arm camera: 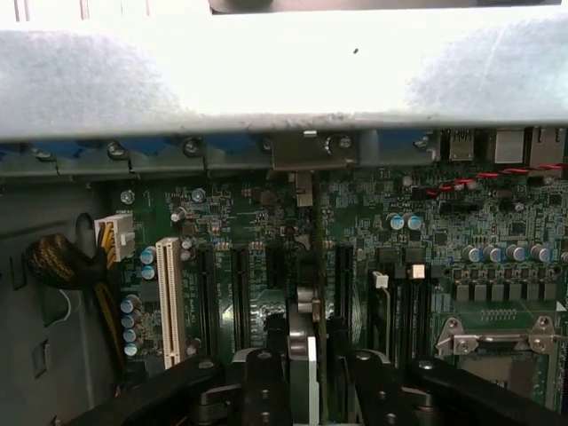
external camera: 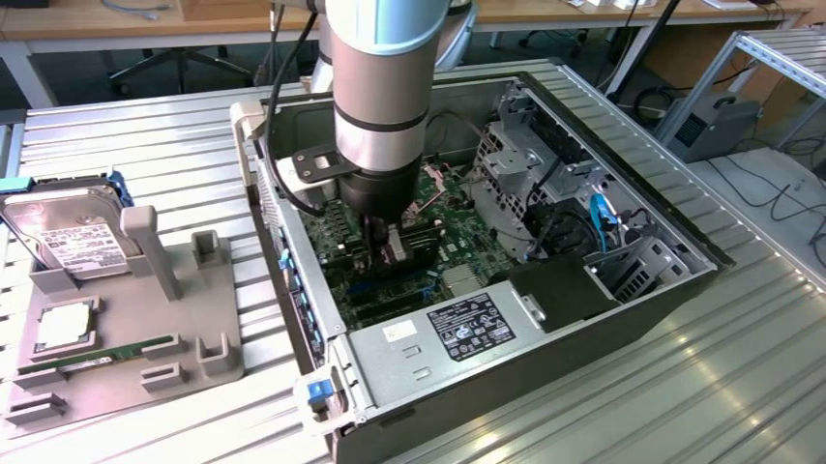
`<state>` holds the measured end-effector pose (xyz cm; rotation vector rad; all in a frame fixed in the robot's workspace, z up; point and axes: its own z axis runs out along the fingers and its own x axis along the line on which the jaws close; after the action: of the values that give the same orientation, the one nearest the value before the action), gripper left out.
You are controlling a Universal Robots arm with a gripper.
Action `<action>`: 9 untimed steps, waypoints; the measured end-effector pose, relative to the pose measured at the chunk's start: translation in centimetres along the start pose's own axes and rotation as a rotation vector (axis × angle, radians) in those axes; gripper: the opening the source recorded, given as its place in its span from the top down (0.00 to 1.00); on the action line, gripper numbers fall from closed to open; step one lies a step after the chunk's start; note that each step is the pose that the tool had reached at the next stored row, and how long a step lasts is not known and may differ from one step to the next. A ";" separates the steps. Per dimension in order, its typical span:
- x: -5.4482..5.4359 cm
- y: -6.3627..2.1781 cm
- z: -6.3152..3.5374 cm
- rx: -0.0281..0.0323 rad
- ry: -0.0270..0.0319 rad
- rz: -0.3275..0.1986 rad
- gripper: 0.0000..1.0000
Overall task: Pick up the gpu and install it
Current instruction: 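Insert the gpu into the slot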
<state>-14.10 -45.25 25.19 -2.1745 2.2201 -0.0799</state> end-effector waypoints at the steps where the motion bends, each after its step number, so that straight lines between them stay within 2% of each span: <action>1: 0.0 0.00 0.00 0.0000 0.0001 0.000 0.65; 2: 0.0 0.00 -0.01 0.0000 0.0001 0.000 0.65; 3: 0.0 0.00 -0.01 -0.0001 0.0002 0.000 0.59; 6: 0.0 0.00 -0.05 -0.0002 0.0003 0.000 0.59; 9: 0.0 -0.04 -0.63 -0.0002 0.0004 0.000 0.59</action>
<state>-14.09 -45.20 25.82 -2.1748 2.2204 -0.0801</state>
